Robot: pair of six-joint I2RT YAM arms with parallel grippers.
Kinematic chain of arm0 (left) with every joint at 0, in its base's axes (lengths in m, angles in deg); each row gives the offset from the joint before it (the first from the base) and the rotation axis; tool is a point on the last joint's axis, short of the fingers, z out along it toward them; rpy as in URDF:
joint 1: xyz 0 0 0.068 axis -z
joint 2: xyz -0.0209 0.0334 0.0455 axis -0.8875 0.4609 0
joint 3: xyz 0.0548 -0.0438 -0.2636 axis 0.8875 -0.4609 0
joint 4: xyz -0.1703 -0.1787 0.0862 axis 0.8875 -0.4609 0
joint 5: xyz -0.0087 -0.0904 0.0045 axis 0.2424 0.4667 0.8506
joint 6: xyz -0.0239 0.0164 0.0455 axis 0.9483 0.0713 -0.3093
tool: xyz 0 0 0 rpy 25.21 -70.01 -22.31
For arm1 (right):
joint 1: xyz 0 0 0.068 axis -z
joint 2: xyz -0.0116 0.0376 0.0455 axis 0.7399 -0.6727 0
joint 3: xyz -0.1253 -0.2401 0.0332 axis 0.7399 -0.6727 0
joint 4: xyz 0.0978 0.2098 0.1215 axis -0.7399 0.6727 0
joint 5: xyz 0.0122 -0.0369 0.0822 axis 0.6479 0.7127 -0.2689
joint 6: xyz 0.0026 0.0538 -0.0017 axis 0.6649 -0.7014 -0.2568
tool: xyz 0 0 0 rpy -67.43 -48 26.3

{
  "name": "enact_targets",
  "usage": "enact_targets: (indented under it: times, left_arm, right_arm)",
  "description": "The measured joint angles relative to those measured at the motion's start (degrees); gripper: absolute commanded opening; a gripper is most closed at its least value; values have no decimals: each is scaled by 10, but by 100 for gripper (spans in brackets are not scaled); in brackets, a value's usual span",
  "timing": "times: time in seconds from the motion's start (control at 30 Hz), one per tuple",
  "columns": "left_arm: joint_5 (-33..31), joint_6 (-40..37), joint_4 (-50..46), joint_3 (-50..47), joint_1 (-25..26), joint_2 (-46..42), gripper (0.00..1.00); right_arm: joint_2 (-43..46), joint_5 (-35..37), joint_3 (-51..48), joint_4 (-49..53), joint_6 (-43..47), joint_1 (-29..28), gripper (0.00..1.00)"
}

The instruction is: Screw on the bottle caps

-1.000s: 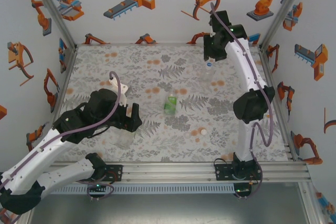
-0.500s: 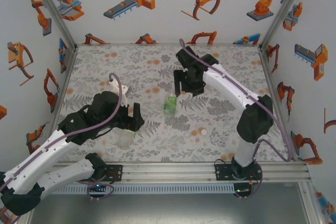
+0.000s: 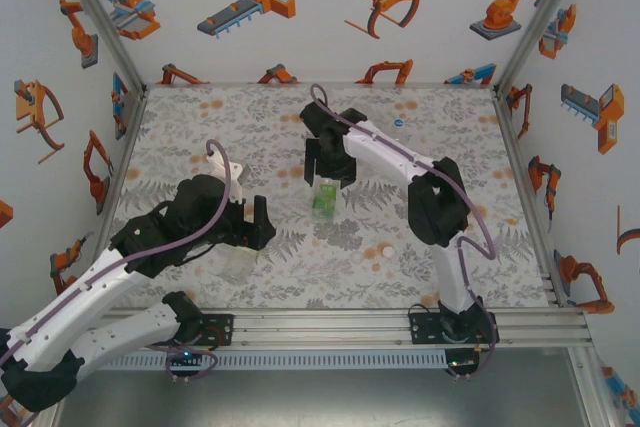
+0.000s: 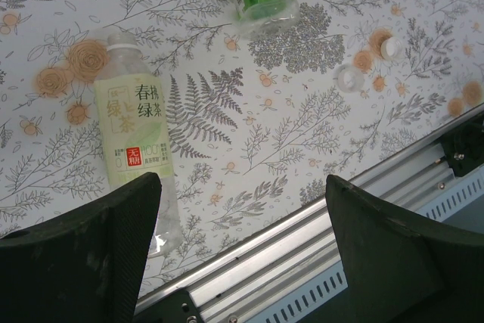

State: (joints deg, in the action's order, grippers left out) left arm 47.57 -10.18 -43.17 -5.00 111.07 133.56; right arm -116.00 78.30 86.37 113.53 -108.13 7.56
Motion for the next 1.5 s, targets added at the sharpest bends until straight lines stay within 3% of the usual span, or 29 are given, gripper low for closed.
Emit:
enact_targets:
  times: [0.33,0.63,0.83,1.0,1.13,1.37,1.5]
  left_arm:
    - [5,4,7,-5,-2,5,82]
    - [15,12,14,-11,-2,6,82]
    - [21,15,29,-15,-2,6,82]
    - [44,15,69,-30,-2,6,82]
    - [80,12,116,-31,-2,6,82]
    - [154,6,242,-31,-2,3,83]
    - [196,-7,304,-31,-2,1,89]
  right_arm:
    - [-63,2,10,-14,-3,16,64]
    - [-79,-10,12,-31,-3,38,47]
    - [-63,-14,-10,-47,1,38,42]
    - [25,-38,-83,-71,21,38,38]
    - [152,-86,-137,-118,44,37,34]
    - [379,-190,-252,-292,75,28,26]
    - [474,-238,-328,-399,82,15,20]
